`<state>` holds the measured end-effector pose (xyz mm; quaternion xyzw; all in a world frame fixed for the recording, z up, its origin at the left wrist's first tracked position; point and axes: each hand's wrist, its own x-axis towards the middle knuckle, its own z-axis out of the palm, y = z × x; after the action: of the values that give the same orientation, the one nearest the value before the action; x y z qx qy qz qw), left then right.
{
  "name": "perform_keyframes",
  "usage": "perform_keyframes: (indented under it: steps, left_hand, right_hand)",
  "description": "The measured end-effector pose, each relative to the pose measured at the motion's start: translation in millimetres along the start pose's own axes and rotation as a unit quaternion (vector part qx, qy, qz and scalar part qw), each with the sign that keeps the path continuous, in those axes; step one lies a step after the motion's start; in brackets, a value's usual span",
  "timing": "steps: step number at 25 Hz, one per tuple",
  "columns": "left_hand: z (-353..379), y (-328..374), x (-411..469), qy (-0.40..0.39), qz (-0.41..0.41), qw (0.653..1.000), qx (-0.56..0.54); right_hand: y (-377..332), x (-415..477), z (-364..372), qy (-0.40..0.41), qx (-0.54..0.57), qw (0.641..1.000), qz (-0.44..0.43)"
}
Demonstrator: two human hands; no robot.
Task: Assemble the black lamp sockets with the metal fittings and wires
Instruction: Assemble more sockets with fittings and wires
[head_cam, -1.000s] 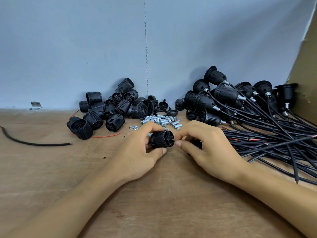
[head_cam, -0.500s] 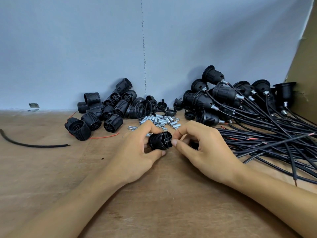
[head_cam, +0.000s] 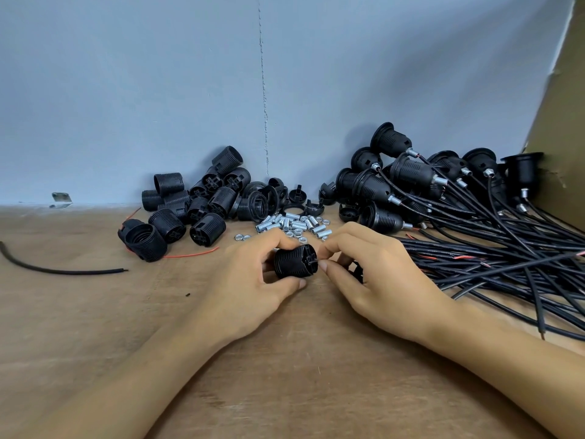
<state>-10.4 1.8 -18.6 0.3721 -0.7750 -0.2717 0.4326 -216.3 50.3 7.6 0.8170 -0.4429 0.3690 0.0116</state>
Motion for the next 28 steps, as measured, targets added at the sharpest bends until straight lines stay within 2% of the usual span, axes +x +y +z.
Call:
perform_keyframes:
  steps: [5,9,17,28]
  left_hand:
    - [-1.0,-0.3,-0.3,-0.012,-0.011,1.0,-0.008]
    - [0.6,0.8,-0.4,0.004,-0.001,1.0,0.025]
    - [0.5,3.2,-1.7,0.008,0.023,0.995,0.092]
    - [0.5,-1.5,0.4,0.008,0.015,0.998,0.058]
  right_hand:
    - [-1.0,-0.1,-2.8,-0.018,-0.032,0.999,-0.026]
    - [-2.5,-0.4,-4.1,-0.031,-0.058,0.997,-0.034]
    - [0.1,-1.6,0.9,-0.027,-0.016,0.999,0.005]
    - [4.9,1.8,2.1,-0.007,0.067,0.996,0.05]
